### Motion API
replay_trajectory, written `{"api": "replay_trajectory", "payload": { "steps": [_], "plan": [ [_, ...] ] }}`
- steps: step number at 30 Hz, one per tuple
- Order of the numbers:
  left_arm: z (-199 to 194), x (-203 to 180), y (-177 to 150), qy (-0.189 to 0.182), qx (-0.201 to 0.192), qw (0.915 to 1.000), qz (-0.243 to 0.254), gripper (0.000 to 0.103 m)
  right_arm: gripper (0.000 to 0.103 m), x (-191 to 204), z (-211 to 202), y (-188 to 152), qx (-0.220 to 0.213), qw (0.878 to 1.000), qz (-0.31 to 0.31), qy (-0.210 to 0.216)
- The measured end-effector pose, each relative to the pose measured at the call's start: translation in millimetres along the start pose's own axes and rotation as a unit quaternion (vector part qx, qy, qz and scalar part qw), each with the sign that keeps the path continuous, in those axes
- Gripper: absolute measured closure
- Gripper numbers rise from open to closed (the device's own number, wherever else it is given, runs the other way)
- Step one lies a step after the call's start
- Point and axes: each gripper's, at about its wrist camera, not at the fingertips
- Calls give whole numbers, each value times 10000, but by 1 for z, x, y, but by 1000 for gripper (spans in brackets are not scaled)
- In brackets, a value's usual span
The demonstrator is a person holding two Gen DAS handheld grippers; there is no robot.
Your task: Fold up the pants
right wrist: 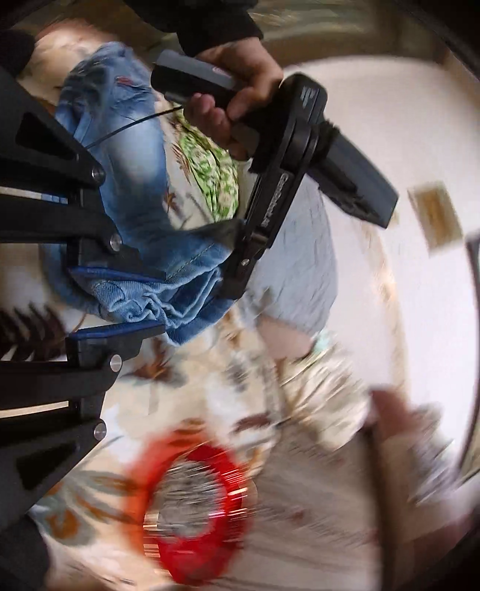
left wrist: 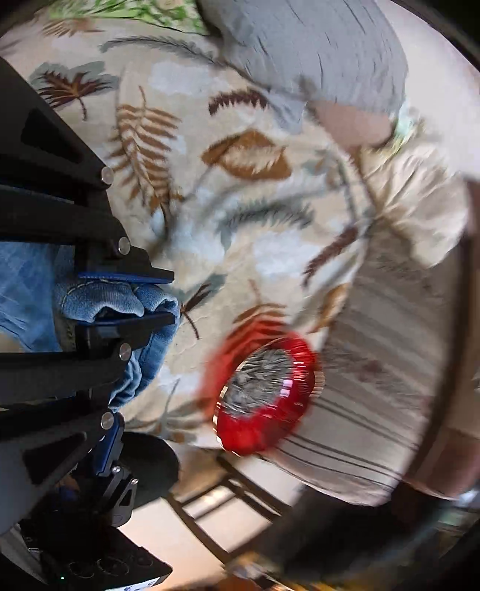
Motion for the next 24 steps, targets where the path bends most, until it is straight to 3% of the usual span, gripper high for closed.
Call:
{"api": "replay_trajectory", "payload": {
  "steps": [3,7,10,12,14,15,16,17,18,21,24],
  "plan": [
    [-17,39,-29,-131,-305,9977,-591,88,82,48,2,5,-110,9971,-741,113],
    [-15,97,-75,-247,-339,9899,-1352,87,82,111,30,-1,203,9876,-1458,537],
    [-5,135,-117,-244,-257,9812,-1899,85,82,148,67,-13,802,9778,-1732,861],
    [9,154,-140,-275,-125,9750,-2201,85,82,165,101,-24,1527,9675,-1761,983],
    [9,162,-158,-345,-133,9702,-2395,76,79,172,117,-31,1894,9614,-1759,940],
    [1,164,-165,-373,-261,9673,-2494,68,71,174,114,-31,1918,9599,-1815,943],
    [-9,164,-171,-366,-414,9643,-2590,46,41,176,108,-30,1872,9590,-1893,972],
    [-22,163,-178,-328,-654,9594,-2723,22,26,176,94,-26,1753,9578,-2005,1078],
    [-40,162,-187,-247,-915,9539,-2846,14,16,173,80,-23,1596,9588,-2030,1180],
    [-78,152,-209,-56,-1228,9418,-3129,11,14,152,38,-6,1243,9580,-2111,1490],
    [-97,130,-224,63,-1106,9384,-3272,11,10,114,18,19,1047,9612,-1983,1604]
  ]
}}
Point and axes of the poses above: each gripper's, at about its wrist camera, not at the fingertips, and z roughly the way its jaws point, x to its left, y to its top, and after that the axes turned 7 degrees about x, right-handed
